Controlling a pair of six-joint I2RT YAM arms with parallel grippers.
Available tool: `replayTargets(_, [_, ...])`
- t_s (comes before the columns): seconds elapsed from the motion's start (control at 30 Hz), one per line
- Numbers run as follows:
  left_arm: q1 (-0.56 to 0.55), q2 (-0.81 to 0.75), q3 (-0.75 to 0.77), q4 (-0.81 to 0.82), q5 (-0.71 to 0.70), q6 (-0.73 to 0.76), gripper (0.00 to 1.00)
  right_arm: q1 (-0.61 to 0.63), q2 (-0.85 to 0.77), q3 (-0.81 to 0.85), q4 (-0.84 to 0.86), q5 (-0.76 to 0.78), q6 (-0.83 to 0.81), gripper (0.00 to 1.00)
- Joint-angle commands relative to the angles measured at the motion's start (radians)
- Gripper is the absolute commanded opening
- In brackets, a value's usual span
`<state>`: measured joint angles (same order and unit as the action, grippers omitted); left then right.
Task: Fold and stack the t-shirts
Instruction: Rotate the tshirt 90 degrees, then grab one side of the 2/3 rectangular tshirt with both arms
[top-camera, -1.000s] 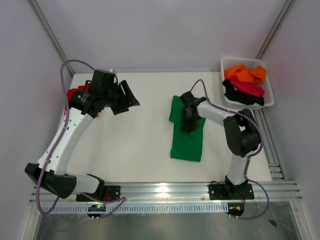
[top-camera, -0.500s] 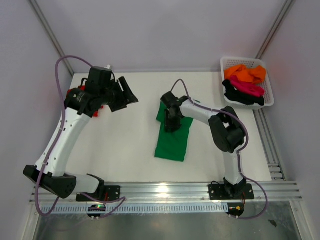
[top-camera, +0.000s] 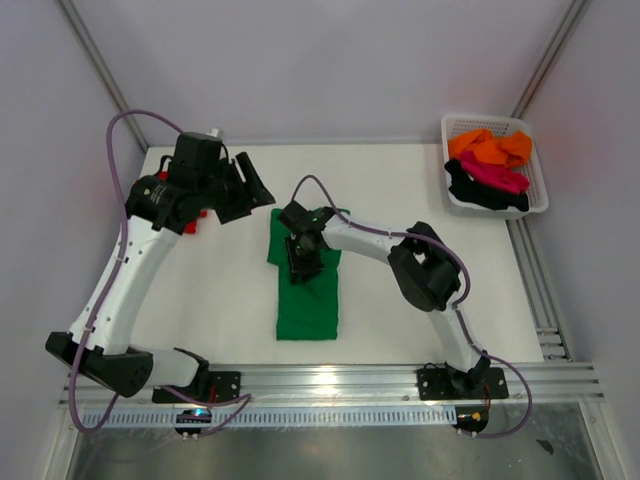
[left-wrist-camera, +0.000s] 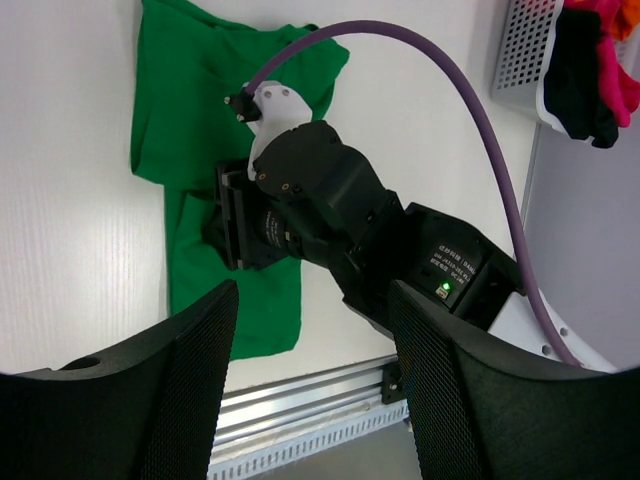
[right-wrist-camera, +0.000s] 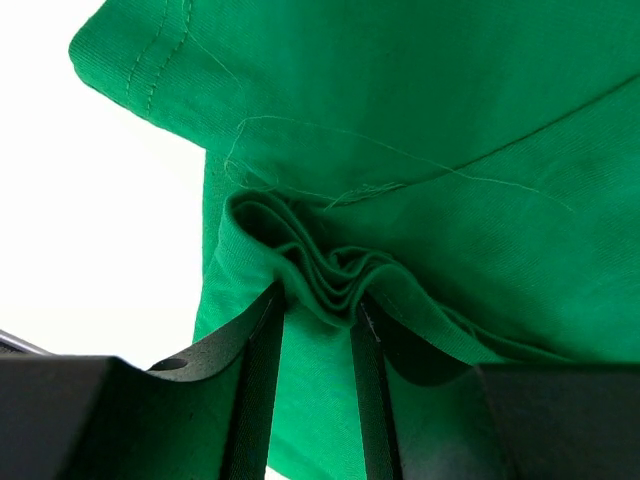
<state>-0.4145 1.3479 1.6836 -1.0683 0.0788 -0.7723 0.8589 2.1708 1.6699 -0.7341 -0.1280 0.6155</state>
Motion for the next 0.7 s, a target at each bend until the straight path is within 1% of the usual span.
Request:
replayTargets(0.0, [0.0, -0.007, 0.034, -0.009, -0.002, 0.025, 0.65, 0.006, 0.03, 0.014, -0.024, -0.009, -0.005, 0.37])
replayTargets(0.17, [0.0, -0.018, 0.021, -0.013, -0.013, 0.037, 0.65, 0.005, 0.017, 0.019, -0.008, 0.04, -0.019, 0.37])
replayTargets(0.27, [0.0, -0.029, -0.016, -0.007, -0.025, 0.051, 0.66, 0.005, -0.028, 0.013, 0.031, 0.077, -0.042, 0.37])
replayTargets(0.37, [-0.001, -0.042, -0.097, 0.019, -0.043, 0.064, 0.69, 0.003, -0.113, 0.001, 0.1, 0.123, -0.077, 0.37])
replayTargets(0.4, [0.0, -0.044, -0.114, 0.024, -0.045, 0.065, 0.7, 0.005, -0.136, -0.001, 0.12, 0.17, -0.086, 0.37])
replayTargets(0.43, [0.0, -0.043, -0.13, 0.03, -0.047, 0.067, 0.7, 0.005, -0.182, 0.001, 0.151, 0.182, -0.095, 0.37])
replayTargets(0.5, [0.0, -0.039, -0.178, 0.039, -0.047, 0.067, 0.71, 0.003, -0.222, 0.004, 0.179, 0.195, -0.115, 0.38])
replayTargets(0.57, [0.0, -0.033, -0.205, 0.05, -0.033, 0.067, 0.72, 0.003, -0.274, 0.001, 0.185, 0.199, -0.109, 0.48])
replayTargets(0.67, [0.0, -0.032, -0.255, 0.071, -0.021, 0.068, 0.73, 0.003, -0.356, -0.061, 0.202, 0.179, -0.089, 0.56])
